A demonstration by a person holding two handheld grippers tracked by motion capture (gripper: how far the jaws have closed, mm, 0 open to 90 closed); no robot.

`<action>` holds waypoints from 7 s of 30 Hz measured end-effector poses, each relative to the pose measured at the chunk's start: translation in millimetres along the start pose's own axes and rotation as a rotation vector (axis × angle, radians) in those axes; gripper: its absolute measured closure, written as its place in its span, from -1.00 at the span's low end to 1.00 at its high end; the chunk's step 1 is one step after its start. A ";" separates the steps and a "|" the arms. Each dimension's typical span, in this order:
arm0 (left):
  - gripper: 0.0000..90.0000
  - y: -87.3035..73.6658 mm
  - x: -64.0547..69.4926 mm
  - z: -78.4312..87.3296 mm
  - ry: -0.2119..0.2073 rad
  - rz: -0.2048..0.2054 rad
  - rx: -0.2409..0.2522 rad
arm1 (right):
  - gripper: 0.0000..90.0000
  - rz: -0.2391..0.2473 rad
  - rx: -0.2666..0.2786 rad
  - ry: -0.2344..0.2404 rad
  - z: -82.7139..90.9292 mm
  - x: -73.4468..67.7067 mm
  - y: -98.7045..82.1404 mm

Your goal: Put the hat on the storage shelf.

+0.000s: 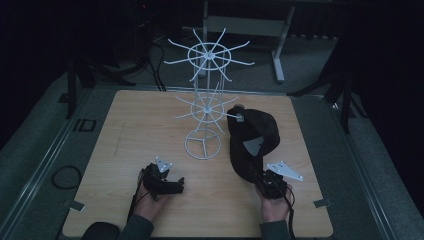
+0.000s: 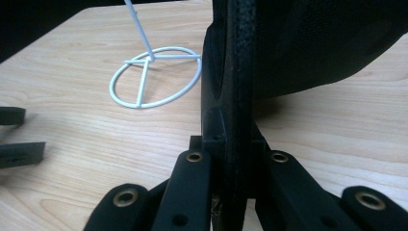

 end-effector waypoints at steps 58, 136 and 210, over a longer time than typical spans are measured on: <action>-1.00 0.2 0.1 -0.3 0.001 0.001 0.004 | 0.92 0.093 0.070 -0.102 16.3 9.9 36.0; -1.00 0.3 -0.1 -0.3 0.001 -0.001 0.003 | 0.92 0.154 0.136 -0.082 27.3 -0.7 78.5; -1.00 0.2 0.0 -0.1 0.000 0.001 0.001 | 0.92 0.177 0.200 -0.096 36.4 -4.3 113.7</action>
Point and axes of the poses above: each handheld gripper's, and its own axes: z roughly backward along the jaws, y roughly out of its top, x roughly to its right, the point moved 3 cm from there along -z, roughly forward along the jaws, and after that the axes turned 6 degrees about y, right-handed, at the moved point
